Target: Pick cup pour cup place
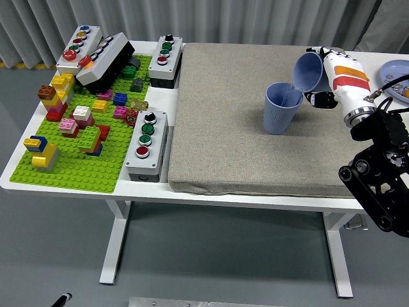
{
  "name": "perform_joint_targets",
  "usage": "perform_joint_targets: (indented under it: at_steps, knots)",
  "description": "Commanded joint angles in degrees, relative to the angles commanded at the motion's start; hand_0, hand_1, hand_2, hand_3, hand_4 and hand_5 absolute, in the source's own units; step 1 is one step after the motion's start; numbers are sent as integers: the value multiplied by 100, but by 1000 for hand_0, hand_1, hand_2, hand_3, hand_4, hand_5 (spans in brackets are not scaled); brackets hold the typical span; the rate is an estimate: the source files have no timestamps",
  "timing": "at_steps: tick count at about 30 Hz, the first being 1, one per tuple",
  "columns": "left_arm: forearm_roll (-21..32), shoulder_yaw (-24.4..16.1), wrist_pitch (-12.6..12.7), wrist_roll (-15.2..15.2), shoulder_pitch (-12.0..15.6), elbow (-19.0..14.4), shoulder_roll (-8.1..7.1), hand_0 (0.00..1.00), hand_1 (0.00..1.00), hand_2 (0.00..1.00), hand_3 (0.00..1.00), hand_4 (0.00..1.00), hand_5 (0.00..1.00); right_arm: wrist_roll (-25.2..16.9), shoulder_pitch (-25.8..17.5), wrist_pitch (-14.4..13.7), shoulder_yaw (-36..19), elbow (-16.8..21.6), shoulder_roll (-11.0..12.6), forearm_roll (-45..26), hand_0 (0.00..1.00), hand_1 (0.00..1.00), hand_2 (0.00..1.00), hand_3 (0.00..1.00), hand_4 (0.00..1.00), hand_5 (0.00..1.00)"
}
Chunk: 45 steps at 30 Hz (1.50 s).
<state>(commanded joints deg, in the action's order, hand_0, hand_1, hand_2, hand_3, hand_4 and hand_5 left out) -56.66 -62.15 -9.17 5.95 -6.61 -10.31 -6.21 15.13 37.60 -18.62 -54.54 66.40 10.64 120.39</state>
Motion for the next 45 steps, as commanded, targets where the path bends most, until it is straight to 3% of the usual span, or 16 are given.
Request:
perform_joint_targets:
  at_steps: [29,45]
  knots:
    - [39,23,9,7,42,0,-17,838,815,879,801,636,998,99,381,-130,993,-67,368,53,741,606,511,650,691,2]
    - [35,8,10,1,26,0,-15,838,815,879,801,636,998,102,414,-157,1026,-111,369,56,744,609,512,647,687,2]
